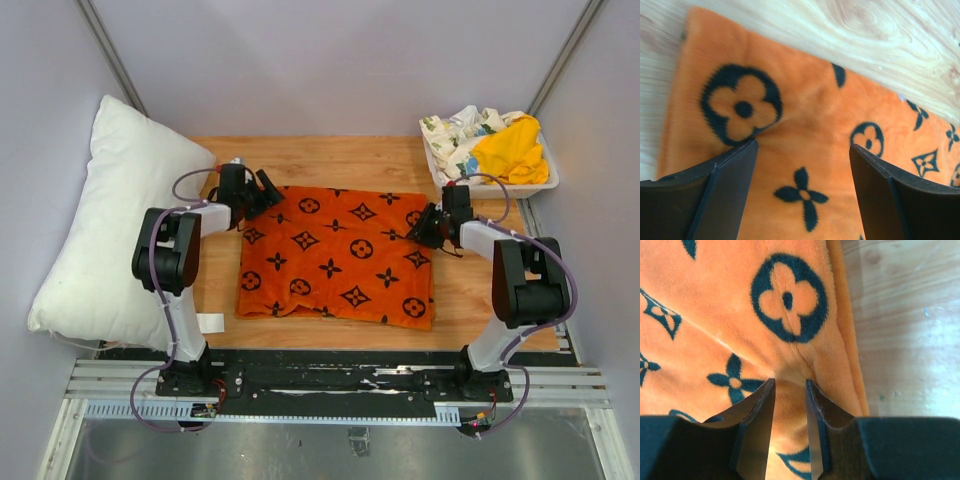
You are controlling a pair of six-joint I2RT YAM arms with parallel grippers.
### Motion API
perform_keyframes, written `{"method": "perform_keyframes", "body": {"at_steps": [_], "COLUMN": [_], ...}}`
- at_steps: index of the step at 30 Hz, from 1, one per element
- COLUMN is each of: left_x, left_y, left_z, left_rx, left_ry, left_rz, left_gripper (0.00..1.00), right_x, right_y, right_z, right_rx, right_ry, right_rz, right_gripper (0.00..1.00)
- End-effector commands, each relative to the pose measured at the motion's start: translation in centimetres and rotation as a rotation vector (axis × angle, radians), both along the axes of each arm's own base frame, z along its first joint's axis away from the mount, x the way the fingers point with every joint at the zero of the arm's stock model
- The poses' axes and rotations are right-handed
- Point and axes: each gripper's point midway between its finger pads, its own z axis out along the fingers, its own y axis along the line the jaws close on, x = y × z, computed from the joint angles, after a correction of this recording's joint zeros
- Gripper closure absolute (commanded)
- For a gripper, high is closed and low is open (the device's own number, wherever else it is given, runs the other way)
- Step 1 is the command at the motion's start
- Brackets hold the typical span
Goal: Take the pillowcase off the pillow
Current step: Fold the pillowcase at the center of the board.
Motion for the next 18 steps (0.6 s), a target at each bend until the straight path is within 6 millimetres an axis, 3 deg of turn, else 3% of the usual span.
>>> {"method": "perform_keyframes", "body": {"at_steps": [1,5,7,9,12,14,18], "left_x": [0.8,0.2,-1.0,-3.0,-6.3,-8.3,-10.3], "left_y": [2.7,-0.3,-3.5,-6.7,-10.2,-11.8,-13.4], "left_z": [2.2,9.3,12.0,13.2,12.5,10.7,7.8], "left_rx": [0.104,0.114,0.158,0.186,0.102,-0.029,-0.222], "left_ry": [-0.059,-0.268,-0.363,-0.430,-0.449,-0.422,-0.398], "left_rz": [-0.013,-0.133,-0.214,-0.302,-0.404,-0.462,-0.498], "left_gripper": [0.19,0.17,0.18,0.23,0.39,0.46,0.54], "right_x": [-1.1,1.0,1.8,2.2,1.6,1.1,0.3], "right_y": [-0.9,0.3,2.3,5.2,10.9,14.2,19.0], "right_z": [1.6,7.6,10.4,12.5,13.7,13.2,9.8], "right_rx": [-0.090,-0.129,-0.140,-0.131,0.005,0.143,0.401], "right_ry": [-0.022,-0.219,-0.310,-0.389,-0.460,-0.463,-0.435], "right_rz": [-0.009,0.035,0.099,0.182,0.323,0.397,0.482], "right_gripper": [0.62,0.54,0.53,0.55,0.65,0.71,0.77]}}
